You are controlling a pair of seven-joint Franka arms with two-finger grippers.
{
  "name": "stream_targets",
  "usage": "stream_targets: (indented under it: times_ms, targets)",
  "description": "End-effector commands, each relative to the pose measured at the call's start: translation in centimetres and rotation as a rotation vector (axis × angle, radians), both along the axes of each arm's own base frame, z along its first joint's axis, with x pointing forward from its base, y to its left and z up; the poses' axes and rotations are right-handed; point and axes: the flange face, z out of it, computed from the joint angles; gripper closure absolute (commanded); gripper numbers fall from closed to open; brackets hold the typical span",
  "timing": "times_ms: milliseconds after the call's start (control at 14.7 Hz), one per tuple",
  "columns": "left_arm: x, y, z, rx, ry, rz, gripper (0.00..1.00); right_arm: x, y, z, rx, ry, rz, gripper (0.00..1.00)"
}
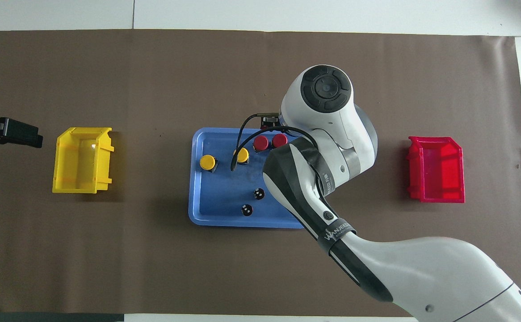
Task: Sort red and yellow buttons by color
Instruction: 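Lower the right gripper and grasp one red button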
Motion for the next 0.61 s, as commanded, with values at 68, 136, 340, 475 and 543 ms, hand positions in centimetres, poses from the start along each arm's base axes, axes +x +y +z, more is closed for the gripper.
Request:
stream_targets:
  times_ms: [68,136,340,475,543]
  targets:
    - [-1.4,0.4,0.2,-0.01,0.006,-0.007,0.0,-1.9,1.2,-1.7,-0.006,-0.005,0.019,0.27]
    - [-1.4,0.4,0.2,-0.011,0.003,-0.007,0.0,-2.0,1.1,-1.9,-0.008,-0.003,0.02,0.28]
    - [-1.3,0.7,0.3,-0.011,-0.002,0.004,0.0,-2.3,0.8,-2.3,-0.008,-0.006,0.025,0.3]
    - [-1.2,1.4,0.2,-0.011,-0.002,0.014,0.0,-2.3,0.7,-2.3,-0.01,-0.006,0.024,0.3]
    - [-1.2,1.5,0.2,-0.011,-0.002,0.014,0.0,-2.3,0.6,-2.4,-0.011,-0.003,0.023,0.3]
